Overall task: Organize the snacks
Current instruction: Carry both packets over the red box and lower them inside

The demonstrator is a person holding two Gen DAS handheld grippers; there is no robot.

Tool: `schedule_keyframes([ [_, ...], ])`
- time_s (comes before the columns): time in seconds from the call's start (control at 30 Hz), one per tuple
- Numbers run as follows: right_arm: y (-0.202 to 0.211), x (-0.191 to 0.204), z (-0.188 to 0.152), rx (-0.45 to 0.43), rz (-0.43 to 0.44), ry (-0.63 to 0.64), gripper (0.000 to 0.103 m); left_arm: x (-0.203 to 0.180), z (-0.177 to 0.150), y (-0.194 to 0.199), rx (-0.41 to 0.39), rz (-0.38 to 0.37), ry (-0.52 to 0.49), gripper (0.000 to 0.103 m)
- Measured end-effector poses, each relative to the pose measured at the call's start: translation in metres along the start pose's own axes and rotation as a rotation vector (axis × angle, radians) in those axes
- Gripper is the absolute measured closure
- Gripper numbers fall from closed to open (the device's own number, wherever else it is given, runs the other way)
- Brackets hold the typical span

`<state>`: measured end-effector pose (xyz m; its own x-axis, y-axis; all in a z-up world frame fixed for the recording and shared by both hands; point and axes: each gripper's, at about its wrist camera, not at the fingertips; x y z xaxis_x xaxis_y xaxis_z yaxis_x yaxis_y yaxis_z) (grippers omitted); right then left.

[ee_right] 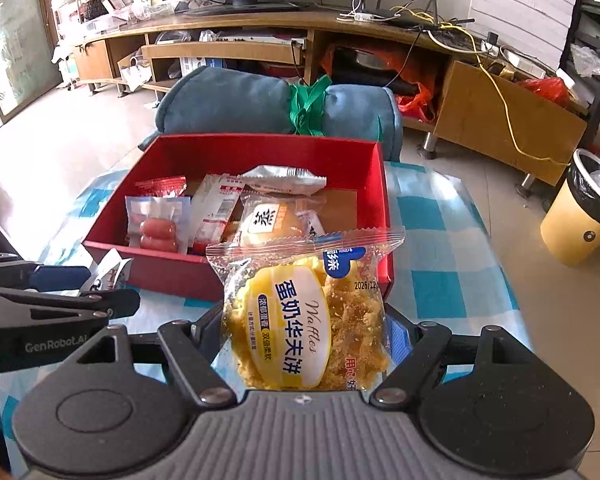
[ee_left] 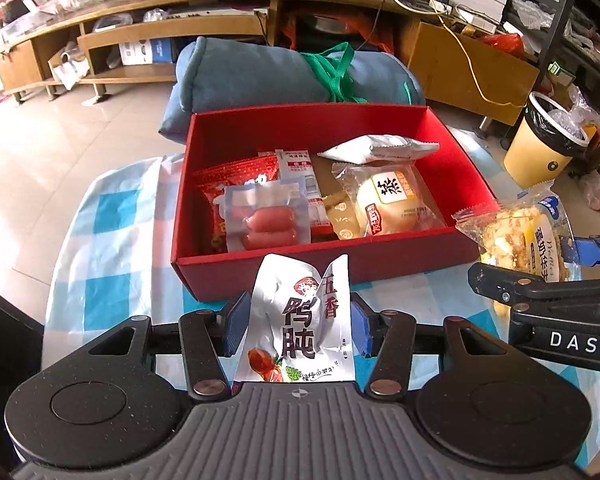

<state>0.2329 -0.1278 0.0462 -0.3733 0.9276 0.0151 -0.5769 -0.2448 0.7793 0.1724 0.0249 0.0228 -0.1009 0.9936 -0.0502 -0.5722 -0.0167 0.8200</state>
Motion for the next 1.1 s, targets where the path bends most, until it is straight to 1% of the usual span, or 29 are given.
schedule_keyframes([
  [0.3,0.002,-0.004,0.013,-0.032,0.0,-0.016,0.031,0.001,0.01,0.002,-0.025,0.006,0.001,0.043],
  [0.7,-0.002,-0.005,0.043,-0.081,0.006,-0.029,0.031,0.005,0.037,0.001,-0.067,0.026,0.002,0.043],
  [1.1,-0.009,-0.011,0.065,-0.119,0.004,-0.046,0.031,0.004,0.064,-0.006,-0.1,0.049,-0.005,0.043],
])
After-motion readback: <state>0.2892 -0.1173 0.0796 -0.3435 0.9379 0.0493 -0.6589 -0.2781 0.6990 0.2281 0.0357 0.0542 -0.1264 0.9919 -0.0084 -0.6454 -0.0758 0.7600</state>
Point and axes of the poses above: each gripper's, at about its wrist camera, not at the fingertips, and y roughly against the way its jaws point, x to its left, z to its top, and after that the axes turned 1 degree about -y, right-handed
